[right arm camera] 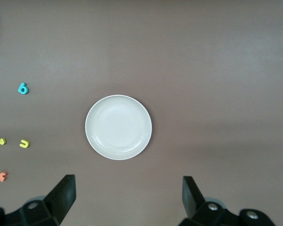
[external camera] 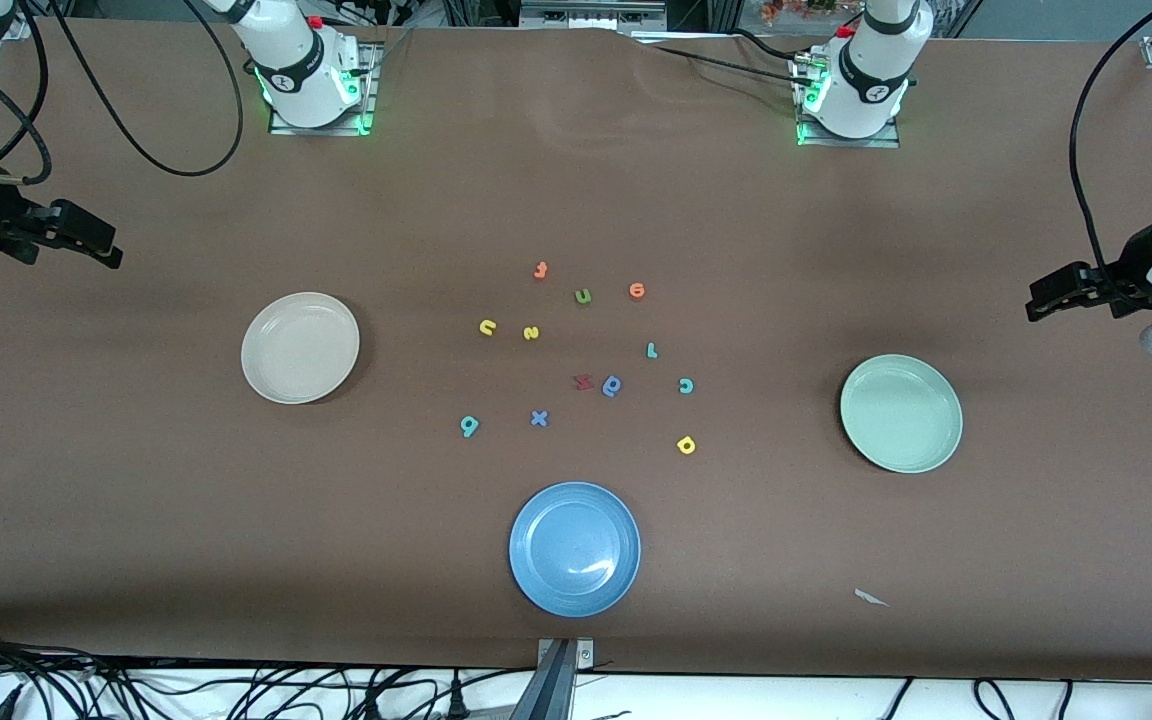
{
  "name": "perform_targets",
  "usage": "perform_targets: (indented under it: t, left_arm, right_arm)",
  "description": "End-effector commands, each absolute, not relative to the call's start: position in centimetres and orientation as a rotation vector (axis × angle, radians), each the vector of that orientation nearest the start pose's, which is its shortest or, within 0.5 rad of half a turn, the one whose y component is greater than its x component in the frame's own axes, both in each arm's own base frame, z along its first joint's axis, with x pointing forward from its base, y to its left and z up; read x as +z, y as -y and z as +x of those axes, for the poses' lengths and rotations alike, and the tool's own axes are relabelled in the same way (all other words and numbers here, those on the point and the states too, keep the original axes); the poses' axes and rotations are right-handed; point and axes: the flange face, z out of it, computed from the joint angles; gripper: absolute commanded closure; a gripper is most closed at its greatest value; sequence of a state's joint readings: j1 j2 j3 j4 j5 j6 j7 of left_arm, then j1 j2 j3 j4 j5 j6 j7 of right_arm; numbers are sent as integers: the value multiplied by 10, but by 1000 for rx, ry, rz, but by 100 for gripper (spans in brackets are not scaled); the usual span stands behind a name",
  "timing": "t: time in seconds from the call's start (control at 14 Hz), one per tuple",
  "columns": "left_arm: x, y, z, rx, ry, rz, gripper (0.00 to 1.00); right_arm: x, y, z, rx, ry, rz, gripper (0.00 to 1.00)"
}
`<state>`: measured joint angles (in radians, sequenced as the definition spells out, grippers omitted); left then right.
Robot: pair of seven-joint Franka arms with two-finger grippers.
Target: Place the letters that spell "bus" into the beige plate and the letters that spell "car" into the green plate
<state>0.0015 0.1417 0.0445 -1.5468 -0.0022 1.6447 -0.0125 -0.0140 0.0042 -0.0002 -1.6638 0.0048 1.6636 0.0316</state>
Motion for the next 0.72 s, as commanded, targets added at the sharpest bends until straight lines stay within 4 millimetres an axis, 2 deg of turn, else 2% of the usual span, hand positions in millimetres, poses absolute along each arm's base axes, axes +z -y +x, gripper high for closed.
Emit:
perform_targets:
  t: [0.0, 0.64]
  left_arm:
    - [561, -27, 596, 79, 58, -3138, 0]
    - [560, -30, 596, 82, 34, -3140, 0]
  right_arm:
    - [591, 6, 560, 5, -49, -3134, 0]
    - [591, 6, 560, 7, -49, -3134, 0]
